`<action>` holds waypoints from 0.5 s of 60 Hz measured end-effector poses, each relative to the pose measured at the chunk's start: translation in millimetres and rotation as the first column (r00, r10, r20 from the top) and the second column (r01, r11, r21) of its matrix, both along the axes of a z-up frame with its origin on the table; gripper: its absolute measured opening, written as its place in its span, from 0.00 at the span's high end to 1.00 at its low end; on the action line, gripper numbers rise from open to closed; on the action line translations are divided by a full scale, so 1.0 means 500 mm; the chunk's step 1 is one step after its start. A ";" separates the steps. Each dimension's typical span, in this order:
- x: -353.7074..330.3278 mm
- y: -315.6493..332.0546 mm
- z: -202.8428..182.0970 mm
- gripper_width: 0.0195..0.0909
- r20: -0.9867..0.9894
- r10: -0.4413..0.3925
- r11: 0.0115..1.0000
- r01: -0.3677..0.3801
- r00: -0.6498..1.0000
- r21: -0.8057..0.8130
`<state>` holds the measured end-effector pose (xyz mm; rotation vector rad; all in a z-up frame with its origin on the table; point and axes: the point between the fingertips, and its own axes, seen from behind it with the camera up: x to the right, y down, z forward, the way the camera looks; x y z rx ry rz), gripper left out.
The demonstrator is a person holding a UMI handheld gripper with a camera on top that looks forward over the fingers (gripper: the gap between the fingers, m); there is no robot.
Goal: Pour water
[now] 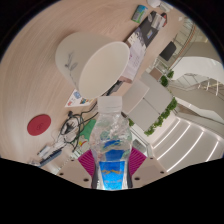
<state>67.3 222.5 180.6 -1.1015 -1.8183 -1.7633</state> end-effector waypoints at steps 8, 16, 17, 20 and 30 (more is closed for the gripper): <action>-0.014 0.013 -0.003 0.72 -0.093 0.009 1.000 -0.009 0.996 -0.004; -0.037 0.033 0.095 0.72 -0.601 0.018 0.992 0.062 0.799 0.111; -0.040 0.031 0.110 0.72 -0.688 0.018 0.991 0.080 0.726 0.111; -0.052 0.028 0.149 0.72 -0.881 0.062 0.982 0.127 0.469 0.137; 0.055 0.006 0.248 0.71 -0.934 0.253 0.945 0.272 -0.252 0.183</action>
